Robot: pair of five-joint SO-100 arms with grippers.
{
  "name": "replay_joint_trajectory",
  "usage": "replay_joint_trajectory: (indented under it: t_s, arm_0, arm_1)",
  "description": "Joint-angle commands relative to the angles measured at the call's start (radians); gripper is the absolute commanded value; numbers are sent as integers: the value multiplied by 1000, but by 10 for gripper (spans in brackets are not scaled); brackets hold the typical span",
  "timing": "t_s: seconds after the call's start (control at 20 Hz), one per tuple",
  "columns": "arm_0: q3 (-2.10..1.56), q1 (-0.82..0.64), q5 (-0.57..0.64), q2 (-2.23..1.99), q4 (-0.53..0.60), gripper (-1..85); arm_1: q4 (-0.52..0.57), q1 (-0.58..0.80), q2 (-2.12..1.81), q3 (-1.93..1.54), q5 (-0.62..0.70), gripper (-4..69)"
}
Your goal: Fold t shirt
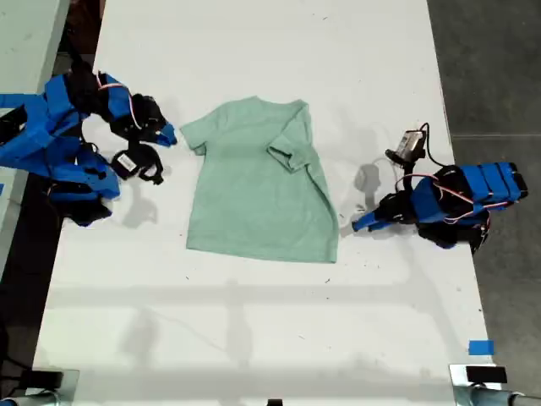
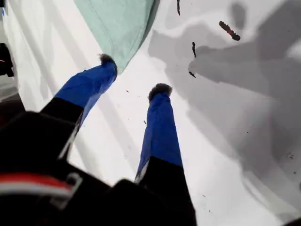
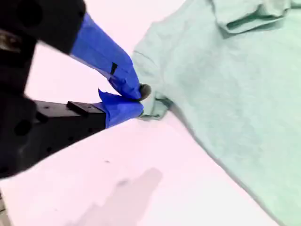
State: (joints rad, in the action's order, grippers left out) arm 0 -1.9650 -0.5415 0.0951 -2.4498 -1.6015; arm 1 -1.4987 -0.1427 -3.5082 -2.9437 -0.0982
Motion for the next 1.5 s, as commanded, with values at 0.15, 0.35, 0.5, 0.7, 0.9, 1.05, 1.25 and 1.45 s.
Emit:
replay_joint_trajectory:
  t_s: [0.15, 0.35, 0.5, 0.7, 0.9, 1.05, 1.25, 1.45]
  arm_0:
    - [98, -308, 239, 382, 129, 9]
    - [-66, -449, 365, 407, 310, 106]
    - [-138, -434, 416, 492, 400, 189]
    - [-112, -403, 476, 666, 485, 241]
    - [-112, -426, 489, 746, 525, 239]
    - [-110, -431, 489, 799, 568, 236]
    - [-77, -485, 518, 864, 598, 225]
    - [-46, -488, 497, 896, 592, 111]
  arm_1:
    - [-5, -6, 8, 2, 12, 182]
    - [-5, -6, 8, 2, 12, 182]
    - [-5, -6, 8, 2, 12, 182]
    - [-5, -6, 8, 2, 12, 182]
    - [-5, -6, 8, 2, 12, 182]
    - [-5, -6, 8, 2, 12, 182]
    - [-5, -6, 8, 2, 12, 182]
    - [-5, -6, 8, 2, 12, 182]
